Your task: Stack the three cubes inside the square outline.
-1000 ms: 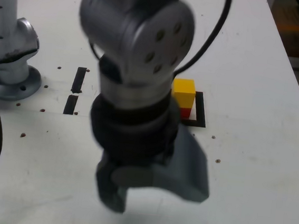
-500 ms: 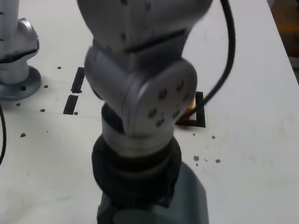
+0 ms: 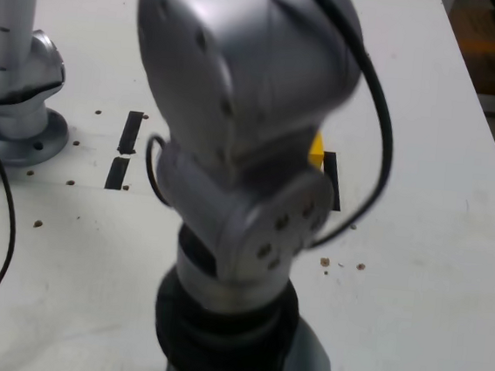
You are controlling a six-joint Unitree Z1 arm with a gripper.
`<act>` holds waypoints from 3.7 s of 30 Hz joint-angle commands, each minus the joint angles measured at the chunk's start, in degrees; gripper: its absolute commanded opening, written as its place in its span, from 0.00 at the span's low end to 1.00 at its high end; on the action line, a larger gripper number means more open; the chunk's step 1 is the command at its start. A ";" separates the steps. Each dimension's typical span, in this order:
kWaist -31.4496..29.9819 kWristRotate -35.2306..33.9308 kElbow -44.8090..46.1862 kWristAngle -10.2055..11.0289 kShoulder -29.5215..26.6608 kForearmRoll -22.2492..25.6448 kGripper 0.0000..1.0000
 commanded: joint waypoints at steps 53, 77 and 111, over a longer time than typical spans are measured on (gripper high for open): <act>1.56 -1.02 -0.97 9.20 -11.01 18.28 0.13; 22.19 24.91 5.42 6.57 -24.00 24.99 0.13; 40.43 47.09 3.43 1.69 -14.90 16.87 0.13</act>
